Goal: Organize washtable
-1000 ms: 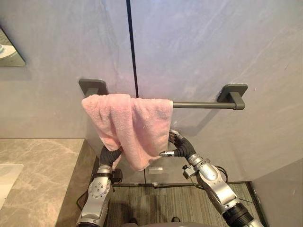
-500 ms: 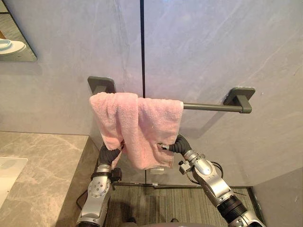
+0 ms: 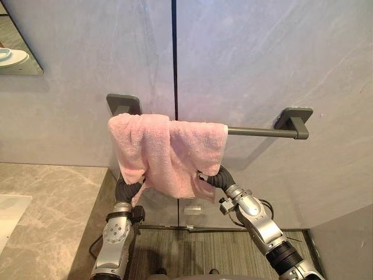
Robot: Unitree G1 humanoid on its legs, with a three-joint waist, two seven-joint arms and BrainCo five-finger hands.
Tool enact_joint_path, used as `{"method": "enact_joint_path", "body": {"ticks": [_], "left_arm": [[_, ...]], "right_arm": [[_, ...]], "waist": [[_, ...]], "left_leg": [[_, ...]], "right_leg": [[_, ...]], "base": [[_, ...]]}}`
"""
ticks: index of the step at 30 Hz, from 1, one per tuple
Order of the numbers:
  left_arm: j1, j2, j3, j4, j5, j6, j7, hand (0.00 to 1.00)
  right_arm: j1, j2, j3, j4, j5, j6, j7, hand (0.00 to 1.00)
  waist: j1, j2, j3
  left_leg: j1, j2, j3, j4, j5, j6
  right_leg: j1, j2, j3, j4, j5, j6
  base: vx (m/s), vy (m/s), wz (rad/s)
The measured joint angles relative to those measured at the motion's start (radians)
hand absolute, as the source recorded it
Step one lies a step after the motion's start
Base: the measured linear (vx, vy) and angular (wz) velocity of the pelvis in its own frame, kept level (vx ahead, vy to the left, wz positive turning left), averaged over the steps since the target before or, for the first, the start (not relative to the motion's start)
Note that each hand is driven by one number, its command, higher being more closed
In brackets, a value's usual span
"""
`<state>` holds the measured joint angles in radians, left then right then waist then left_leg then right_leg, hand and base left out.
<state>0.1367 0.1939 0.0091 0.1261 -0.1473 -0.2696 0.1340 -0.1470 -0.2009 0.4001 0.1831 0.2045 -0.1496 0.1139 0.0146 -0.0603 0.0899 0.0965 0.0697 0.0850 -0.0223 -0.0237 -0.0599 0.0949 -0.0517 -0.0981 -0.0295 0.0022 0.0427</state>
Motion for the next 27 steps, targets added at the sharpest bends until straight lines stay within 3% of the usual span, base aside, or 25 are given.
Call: {"method": "enact_joint_path", "body": {"ticks": [23,27], "left_arm": [[0.001,-0.066,0.034,-0.042,0.002,-0.003,-0.029,1.0],[0.001,-0.071,0.028,-0.044,0.003,-0.003,-0.049,1.0]], "right_arm": [[0.136,0.023,-0.246,-0.149,-0.045,-0.023,-0.005,1.0],[0.138,0.027,-0.286,-0.171,-0.052,-0.028,-0.007,1.0]], "waist": [[-0.005,0.002,0.001],[-0.029,0.003,0.002]], "left_leg": [[-0.004,-0.006,0.005,-0.004,0.0,0.0],[-0.002,-0.006,0.005,-0.005,-0.001,0.0]], "right_leg": [[-0.013,-0.005,0.004,0.005,-0.001,0.001],[-0.013,-0.005,0.004,0.004,-0.001,0.002]], "base": [[0.0,0.0,0.0],[0.0,0.0,0.0]]}}
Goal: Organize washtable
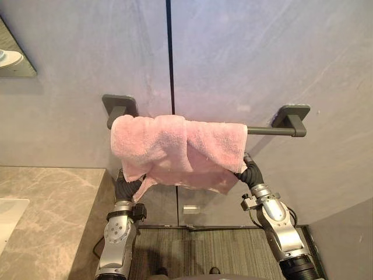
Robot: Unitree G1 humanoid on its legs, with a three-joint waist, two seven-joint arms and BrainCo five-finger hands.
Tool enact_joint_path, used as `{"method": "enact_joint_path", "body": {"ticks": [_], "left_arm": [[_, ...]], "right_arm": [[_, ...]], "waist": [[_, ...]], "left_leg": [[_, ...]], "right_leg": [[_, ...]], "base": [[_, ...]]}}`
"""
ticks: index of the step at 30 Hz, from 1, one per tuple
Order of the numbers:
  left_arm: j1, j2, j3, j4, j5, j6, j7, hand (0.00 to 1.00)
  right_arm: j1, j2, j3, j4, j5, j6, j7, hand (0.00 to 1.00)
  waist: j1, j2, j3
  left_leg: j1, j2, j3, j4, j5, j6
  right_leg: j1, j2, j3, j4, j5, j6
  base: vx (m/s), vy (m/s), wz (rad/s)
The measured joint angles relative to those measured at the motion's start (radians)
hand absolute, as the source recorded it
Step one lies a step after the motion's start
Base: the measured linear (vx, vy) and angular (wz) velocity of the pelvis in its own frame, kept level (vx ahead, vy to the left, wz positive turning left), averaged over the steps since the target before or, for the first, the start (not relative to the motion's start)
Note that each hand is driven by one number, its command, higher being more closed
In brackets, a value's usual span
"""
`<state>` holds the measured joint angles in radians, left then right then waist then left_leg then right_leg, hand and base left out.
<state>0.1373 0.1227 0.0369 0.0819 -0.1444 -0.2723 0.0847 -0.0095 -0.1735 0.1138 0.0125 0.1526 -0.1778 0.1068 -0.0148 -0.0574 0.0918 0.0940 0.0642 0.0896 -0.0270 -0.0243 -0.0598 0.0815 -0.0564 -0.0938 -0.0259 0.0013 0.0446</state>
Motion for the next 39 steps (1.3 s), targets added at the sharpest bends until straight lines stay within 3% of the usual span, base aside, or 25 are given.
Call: {"method": "enact_joint_path", "body": {"ticks": [8,28,39], "left_arm": [[-0.006,-0.003,-0.008,-0.04,0.0,0.0,-0.021,1.0],[-0.012,-0.035,-0.027,0.107,-0.06,-0.001,-0.021,1.0],[-0.026,-0.035,-0.027,0.158,-0.059,-0.01,-0.036,1.0]], "right_arm": [[0.001,0.001,-0.033,0.0,-0.006,-0.011,-0.002,1.0],[0.008,0.001,-0.024,0.097,-0.04,-0.01,-0.006,1.0],[0.008,0.017,-0.017,0.17,-0.076,-0.039,-0.006,1.0]], "waist": [[-0.026,0.017,0.01],[-0.022,0.031,0.01],[-0.023,0.033,-0.002]], "left_leg": [[0.0,0.001,0.001,-0.001,0.0,0.0],[0.005,0.001,-0.006,-0.007,0.0,0.0],[0.013,-0.001,-0.012,-0.039,0.014,-0.001]], "right_leg": [[0.001,0.002,0.001,-0.002,0.0,0.0],[0.004,0.002,-0.007,-0.003,-0.002,0.003],[0.003,0.003,-0.018,-0.013,-0.002,0.003]], "base": [[0.0,0.0,0.0],[0.0,0.0,0.01],[0.0,-0.001,0.01]]}}
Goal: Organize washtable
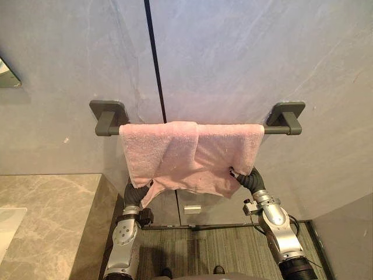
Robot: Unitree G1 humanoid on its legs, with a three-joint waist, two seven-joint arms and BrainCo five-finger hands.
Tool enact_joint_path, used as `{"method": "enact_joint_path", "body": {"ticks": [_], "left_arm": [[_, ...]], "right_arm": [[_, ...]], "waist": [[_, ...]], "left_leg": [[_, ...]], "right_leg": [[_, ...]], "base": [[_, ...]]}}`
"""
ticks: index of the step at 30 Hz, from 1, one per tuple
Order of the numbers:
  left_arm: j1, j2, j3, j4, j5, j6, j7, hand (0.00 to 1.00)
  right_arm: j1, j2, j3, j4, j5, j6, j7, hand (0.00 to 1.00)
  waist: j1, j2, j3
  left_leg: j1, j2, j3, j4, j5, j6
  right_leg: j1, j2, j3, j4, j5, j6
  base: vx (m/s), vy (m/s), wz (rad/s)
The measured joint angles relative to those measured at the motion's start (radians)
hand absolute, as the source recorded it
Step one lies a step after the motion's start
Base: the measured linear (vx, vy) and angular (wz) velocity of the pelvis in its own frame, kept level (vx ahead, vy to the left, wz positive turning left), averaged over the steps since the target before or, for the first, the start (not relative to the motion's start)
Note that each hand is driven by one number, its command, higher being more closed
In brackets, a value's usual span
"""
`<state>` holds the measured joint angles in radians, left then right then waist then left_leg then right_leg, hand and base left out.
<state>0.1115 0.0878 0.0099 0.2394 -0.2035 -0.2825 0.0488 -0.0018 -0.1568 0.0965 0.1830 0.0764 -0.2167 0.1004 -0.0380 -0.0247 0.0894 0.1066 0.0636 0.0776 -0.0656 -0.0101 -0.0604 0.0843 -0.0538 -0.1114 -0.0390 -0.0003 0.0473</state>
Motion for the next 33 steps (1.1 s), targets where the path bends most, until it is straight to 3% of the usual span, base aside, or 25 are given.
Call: {"method": "enact_joint_path", "body": {"ticks": [9,10,17,22,24,33], "left_arm": [[-0.015,0.002,-0.003,0.055,0.001,-0.005,-0.005,1.0],[-0.018,0.003,-0.005,0.066,0.002,-0.006,-0.006,0.0],[-0.021,0.006,-0.007,0.087,0.002,-0.004,-0.005,0.0],[-0.014,0.007,-0.006,0.086,0.002,0.0,-0.003,0.0],[-0.006,0.007,-0.003,0.086,0.002,0.001,-0.001,0.0],[0.045,0.006,0.0,0.162,-0.004,0.062,0.028,0.0]], "right_arm": [[-0.007,0.029,-0.001,0.045,-0.083,-0.004,-0.041,1.0],[-0.007,0.033,-0.001,0.049,-0.096,-0.004,-0.051,0.0],[-0.011,0.033,-0.023,0.112,-0.151,0.013,-0.104,0.0],[0.007,0.032,-0.052,0.199,-0.171,0.101,-0.125,0.0],[0.019,0.031,-0.053,0.199,-0.185,0.115,-0.126,0.0],[0.072,0.038,-0.052,0.197,-0.204,0.115,-0.144,0.0]], "waist": [[-0.002,-0.013,-0.011],[-0.002,-0.015,-0.013],[-0.001,-0.019,-0.016],[-0.001,-0.017,-0.015],[-0.002,-0.017,-0.015],[-0.004,-0.022,-0.012]], "left_leg": [[0.002,-0.001,0.001,-0.005,0.002,0.001],[0.003,-0.001,0.002,-0.006,0.002,0.001],[0.003,-0.006,0.003,-0.016,0.004,0.004],[0.004,-0.008,0.003,-0.024,0.005,0.004],[0.005,-0.008,0.002,-0.024,0.005,0.004],[0.014,-0.007,0.001,-0.022,0.005,0.004]], "right_leg": [[0.0,-0.001,-0.001,-0.003,0.0,0.0],[0.0,-0.001,0.0,-0.005,0.001,0.001],[0.001,-0.003,0.0,-0.02,0.007,0.004],[0.006,-0.004,-0.001,-0.034,0.009,0.006],[0.011,-0.003,0.0,-0.036,0.009,0.006],[0.015,-0.004,0.0,-0.033,0.009,0.006]], "base": [[0.0,0.0,0.0],[0.0,0.0,0.0],[0.0,0.0,0.0],[0.01,-0.002,0.0],[0.02,-0.006,-0.01],[-0.04,-0.01,-0.01]]}}
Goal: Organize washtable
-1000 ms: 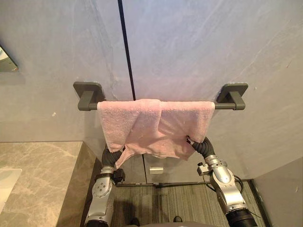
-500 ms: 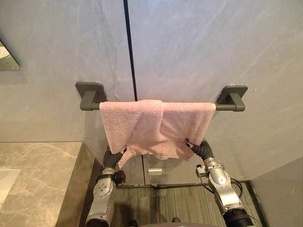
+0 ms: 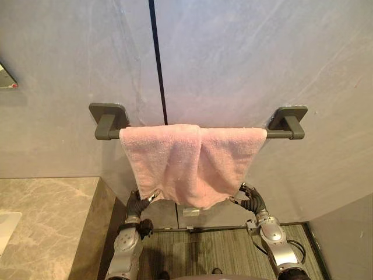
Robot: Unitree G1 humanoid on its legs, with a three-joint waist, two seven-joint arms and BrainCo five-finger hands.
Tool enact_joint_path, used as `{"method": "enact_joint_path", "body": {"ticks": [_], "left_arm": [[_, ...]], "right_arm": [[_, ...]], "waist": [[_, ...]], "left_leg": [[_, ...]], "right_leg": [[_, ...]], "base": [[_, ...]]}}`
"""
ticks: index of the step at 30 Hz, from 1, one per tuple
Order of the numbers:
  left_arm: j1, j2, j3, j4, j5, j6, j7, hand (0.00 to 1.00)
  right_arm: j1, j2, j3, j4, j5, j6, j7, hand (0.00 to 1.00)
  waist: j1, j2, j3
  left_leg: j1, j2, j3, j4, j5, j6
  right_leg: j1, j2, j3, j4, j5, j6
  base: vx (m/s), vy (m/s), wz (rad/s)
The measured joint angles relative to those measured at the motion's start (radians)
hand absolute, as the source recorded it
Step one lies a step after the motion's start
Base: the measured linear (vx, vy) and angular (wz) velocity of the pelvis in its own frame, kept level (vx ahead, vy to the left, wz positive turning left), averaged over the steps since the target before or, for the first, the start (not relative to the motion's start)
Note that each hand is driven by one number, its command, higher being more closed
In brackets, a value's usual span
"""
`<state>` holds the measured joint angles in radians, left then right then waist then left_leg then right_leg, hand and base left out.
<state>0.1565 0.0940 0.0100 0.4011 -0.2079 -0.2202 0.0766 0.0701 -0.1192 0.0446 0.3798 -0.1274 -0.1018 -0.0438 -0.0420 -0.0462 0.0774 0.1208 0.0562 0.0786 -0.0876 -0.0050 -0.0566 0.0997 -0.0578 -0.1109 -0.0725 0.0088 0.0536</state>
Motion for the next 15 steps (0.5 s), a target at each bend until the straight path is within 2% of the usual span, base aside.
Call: {"method": "enact_joint_path", "body": {"ticks": [7,13,15], "left_arm": [[0.053,-0.003,0.036,0.023,-0.069,0.018,0.021,0.0],[0.067,-0.004,0.053,0.023,-0.076,0.019,0.035,0.0],[0.066,-0.004,0.097,0.023,-0.08,0.019,0.039,0.0]], "right_arm": [[0.055,0.036,-0.01,0.0,0.001,0.001,-0.005,0.0],[0.085,0.036,-0.051,0.001,0.001,0.002,-0.019,0.0],[0.095,0.036,-0.082,0.001,0.002,0.002,-0.02,0.0]], "waist": [[0.001,-0.002,0.002],[0.001,0.002,0.005],[0.0,0.003,0.006]], "left_leg": [[0.001,0.0,0.0,0.0,0.0,0.0],[0.02,0.0,0.001,0.001,0.0,0.0],[0.021,0.0,0.002,0.004,0.0,0.0]], "right_leg": [[0.002,0.0,0.0,0.0,0.0,0.0],[0.019,-0.001,-0.001,0.001,0.0,0.0],[0.02,-0.001,0.001,0.003,0.0,0.0]], "base": [[-0.01,-0.002,0.0],[-0.01,-0.002,0.0],[-0.07,-0.014,-0.02]]}}
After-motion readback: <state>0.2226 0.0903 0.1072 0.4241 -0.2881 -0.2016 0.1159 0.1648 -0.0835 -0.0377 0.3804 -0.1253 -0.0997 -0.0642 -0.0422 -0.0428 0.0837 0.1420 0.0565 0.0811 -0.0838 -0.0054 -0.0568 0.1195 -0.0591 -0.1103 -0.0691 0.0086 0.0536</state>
